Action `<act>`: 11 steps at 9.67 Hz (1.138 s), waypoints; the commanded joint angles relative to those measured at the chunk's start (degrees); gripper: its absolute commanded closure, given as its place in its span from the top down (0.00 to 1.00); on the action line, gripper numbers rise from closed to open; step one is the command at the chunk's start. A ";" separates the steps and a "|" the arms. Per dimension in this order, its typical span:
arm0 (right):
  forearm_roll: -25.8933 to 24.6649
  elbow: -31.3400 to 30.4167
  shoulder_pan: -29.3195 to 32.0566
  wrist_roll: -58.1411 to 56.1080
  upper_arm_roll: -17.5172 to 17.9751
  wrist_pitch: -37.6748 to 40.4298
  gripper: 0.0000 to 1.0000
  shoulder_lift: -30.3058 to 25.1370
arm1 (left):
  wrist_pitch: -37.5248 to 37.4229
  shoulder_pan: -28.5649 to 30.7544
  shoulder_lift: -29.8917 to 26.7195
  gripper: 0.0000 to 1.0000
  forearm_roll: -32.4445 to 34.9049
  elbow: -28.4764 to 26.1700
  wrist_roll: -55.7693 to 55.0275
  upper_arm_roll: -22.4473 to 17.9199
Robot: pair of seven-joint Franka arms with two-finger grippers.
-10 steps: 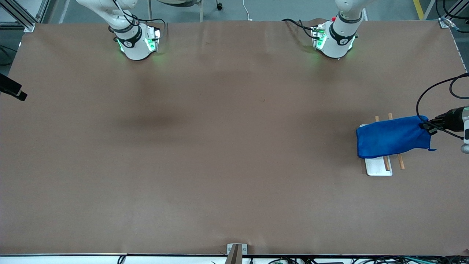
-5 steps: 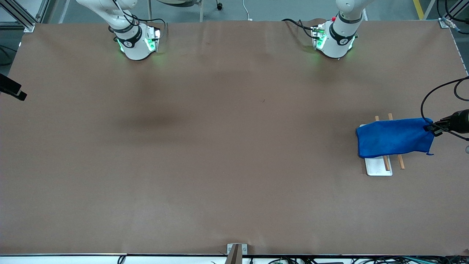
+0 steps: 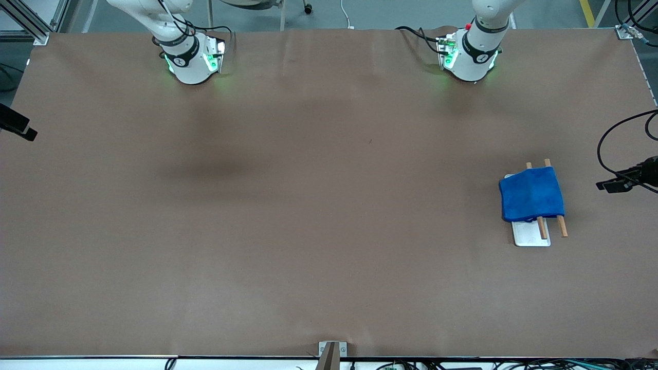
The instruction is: Right arm passes towel to left arm to hang
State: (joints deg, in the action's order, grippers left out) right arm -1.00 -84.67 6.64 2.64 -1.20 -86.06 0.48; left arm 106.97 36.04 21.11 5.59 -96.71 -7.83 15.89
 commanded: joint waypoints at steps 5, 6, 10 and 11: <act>-0.49 0.03 0.39 -0.18 0.32 0.20 1.00 -0.12 | -5.34 -1.23 -0.79 1.00 3.64 14.86 13.81 5.45; -0.49 0.03 0.39 -0.09 0.32 0.19 1.00 -0.12 | -7.90 -3.32 -1.41 1.00 3.72 15.76 10.93 6.16; -0.40 0.47 0.39 -1.84 0.32 0.37 1.00 -0.12 | -19.33 -13.25 -8.52 1.00 6.71 17.61 -2.14 7.92; -0.49 0.47 0.39 -3.93 0.32 0.37 1.00 -0.12 | -20.65 -15.28 -9.58 1.00 6.36 17.70 -5.93 9.06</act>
State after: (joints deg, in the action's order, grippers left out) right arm -1.00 -84.66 6.64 0.88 -1.20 -86.06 0.49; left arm 88.24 22.81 12.38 10.93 -77.84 -9.76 23.98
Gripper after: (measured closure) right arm 0.000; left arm 0.000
